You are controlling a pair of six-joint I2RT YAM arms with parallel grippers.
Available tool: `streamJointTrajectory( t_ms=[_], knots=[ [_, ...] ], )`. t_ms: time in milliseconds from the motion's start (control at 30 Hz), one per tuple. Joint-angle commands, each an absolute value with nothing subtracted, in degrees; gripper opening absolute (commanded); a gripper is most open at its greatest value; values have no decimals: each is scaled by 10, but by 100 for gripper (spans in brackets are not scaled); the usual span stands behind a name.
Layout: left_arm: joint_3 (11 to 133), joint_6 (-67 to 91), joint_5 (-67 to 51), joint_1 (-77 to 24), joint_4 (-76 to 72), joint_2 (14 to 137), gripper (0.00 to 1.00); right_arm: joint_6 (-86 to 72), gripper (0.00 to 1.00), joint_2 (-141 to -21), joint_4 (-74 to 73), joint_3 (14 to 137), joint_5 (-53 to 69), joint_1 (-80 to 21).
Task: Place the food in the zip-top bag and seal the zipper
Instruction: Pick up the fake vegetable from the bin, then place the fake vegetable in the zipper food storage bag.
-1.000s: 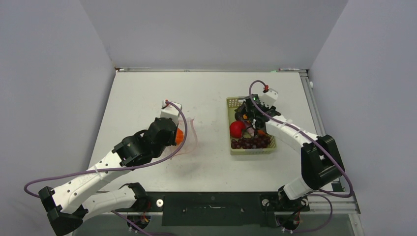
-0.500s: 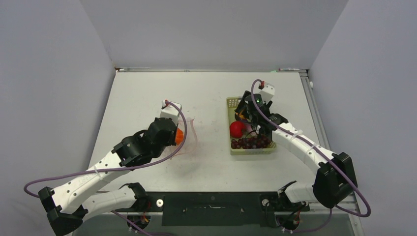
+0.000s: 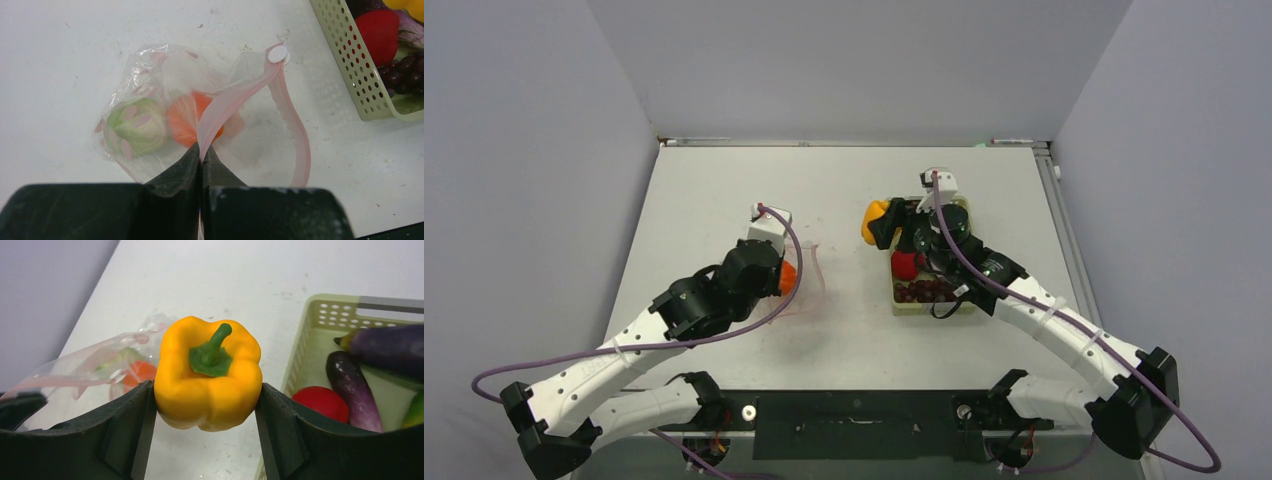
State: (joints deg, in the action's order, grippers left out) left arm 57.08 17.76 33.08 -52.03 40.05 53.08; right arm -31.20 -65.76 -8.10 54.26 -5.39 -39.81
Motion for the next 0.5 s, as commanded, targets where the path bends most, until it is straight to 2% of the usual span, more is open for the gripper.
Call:
streamJointTrajectory(
  t_ms=[0, 467],
  knots=[
    [576, 178, 332, -517, 385, 522, 0, -268, 34, -631, -25, 533, 39, -428],
    [576, 178, 334, -517, 386, 524, 0, -197, 37, -667, -25, 562, 41, -578]
  ],
)
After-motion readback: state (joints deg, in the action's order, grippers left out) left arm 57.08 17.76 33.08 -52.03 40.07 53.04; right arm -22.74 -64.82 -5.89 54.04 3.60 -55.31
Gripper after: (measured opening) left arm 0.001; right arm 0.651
